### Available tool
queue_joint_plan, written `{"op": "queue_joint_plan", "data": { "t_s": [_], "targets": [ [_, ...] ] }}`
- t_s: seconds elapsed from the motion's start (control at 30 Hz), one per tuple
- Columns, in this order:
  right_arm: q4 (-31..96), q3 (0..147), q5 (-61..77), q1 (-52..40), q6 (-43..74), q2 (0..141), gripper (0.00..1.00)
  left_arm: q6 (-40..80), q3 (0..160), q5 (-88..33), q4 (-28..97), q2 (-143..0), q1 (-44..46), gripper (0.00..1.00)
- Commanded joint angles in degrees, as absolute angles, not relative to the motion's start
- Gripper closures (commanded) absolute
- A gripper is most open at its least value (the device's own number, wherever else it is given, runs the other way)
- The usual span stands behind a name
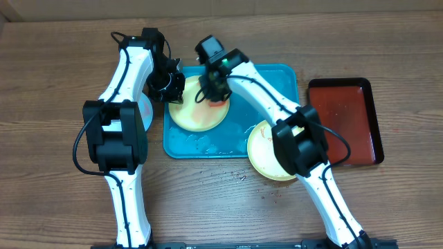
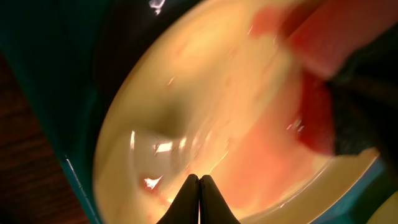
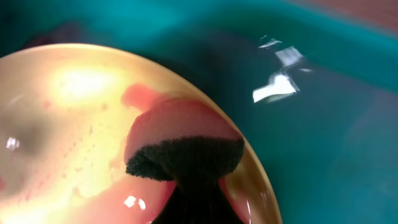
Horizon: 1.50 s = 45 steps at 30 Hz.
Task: Clean dirty plates on tray and stack at the side
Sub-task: 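Continue scrubbing the yellow plate surface with the sponge in right gripper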
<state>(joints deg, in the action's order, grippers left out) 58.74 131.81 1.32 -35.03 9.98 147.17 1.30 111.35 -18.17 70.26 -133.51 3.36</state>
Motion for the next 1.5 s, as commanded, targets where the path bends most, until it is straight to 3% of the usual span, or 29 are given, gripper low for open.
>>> {"op": "queue_joint_plan", "data": {
  "t_s": [0.0, 0.1, 0.13, 0.23, 0.37, 0.9, 1.1, 1.27, 1.47],
  "targets": [
    [60.58, 131.20, 4.64, -35.62, 9.15, 148.97, 0.96, -0.01, 112.33, -18.00, 69.93, -131.59, 3.29, 0.91],
    [61.45, 131.20, 4.69, -34.83, 9.39, 148.97, 0.96, -0.01, 112.33, -17.54, 69.69, -131.85, 3.53, 0.82],
    [62.00, 131.20, 4.80, -34.06, 10.55, 148.97, 0.96, -0.01, 112.22, -17.21, 69.71, -131.90, 3.57, 0.73],
    [62.67, 131.20, 6.72, -32.56, 11.68, 148.97, 0.96, 0.05, 112.22, -16.86, 69.63, -131.90, 3.57, 0.62],
    [63.88, 131.20, 8.69, -30.39, 12.36, 148.97, 0.96, 1.78, 112.22, -15.79, 68.79, -131.90, 3.57, 0.56],
    [67.81, 131.20, 8.43, -27.94, 9.93, 148.97, 0.96, 1.19, 112.22, -13.26, 64.53, -131.90, 3.84, 0.42],
    [67.29, 129.78, 8.43, -27.88, 9.93, 148.97, 0.96, -0.56, 116.51, -14.96, 65.52, -131.41, 3.81, 0.46],
    [66.11, 126.23, 8.71, -27.90, 9.98, 148.97, 0.96, -6.94, 120.68, -14.37, 66.19, -131.41, 3.77, 0.40],
    [66.22, 125.36, 8.71, -27.88, 9.98, 148.97, 0.96, -15.18, 119.00, -14.39, 66.92, -132.66, 4.16, 0.41]
  ]
}}
